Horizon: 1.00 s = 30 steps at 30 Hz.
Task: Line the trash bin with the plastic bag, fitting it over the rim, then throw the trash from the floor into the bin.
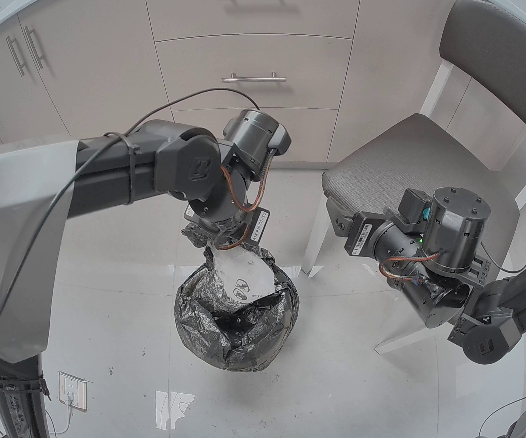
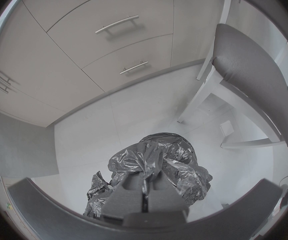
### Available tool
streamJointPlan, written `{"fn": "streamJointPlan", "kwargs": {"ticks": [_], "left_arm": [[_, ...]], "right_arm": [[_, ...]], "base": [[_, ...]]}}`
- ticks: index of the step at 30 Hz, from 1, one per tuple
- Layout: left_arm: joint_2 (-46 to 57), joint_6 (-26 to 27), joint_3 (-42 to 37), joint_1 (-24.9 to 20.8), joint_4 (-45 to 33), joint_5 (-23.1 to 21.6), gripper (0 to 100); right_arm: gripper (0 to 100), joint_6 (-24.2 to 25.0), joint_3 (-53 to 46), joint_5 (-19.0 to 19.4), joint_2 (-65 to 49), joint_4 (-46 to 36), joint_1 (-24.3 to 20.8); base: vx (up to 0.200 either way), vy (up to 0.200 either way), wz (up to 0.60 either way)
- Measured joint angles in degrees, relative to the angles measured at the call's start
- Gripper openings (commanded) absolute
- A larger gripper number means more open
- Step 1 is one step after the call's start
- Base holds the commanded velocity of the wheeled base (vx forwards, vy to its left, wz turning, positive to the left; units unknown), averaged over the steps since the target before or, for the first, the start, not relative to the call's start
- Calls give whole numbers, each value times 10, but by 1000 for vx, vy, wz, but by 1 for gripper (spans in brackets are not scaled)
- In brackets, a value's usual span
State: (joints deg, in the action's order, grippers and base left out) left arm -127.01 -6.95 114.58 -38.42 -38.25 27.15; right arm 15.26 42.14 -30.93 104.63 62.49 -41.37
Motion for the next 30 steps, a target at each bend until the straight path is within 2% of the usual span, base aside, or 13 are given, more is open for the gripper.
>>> {"fn": "streamJointPlan", "kwargs": {"ticks": [30], "left_arm": [[-109, -47, 0, 5, 1, 0, 0]], "right_arm": [[100, 2, -2, 1, -3, 0, 5]], "base": [[0, 0, 0]]}}
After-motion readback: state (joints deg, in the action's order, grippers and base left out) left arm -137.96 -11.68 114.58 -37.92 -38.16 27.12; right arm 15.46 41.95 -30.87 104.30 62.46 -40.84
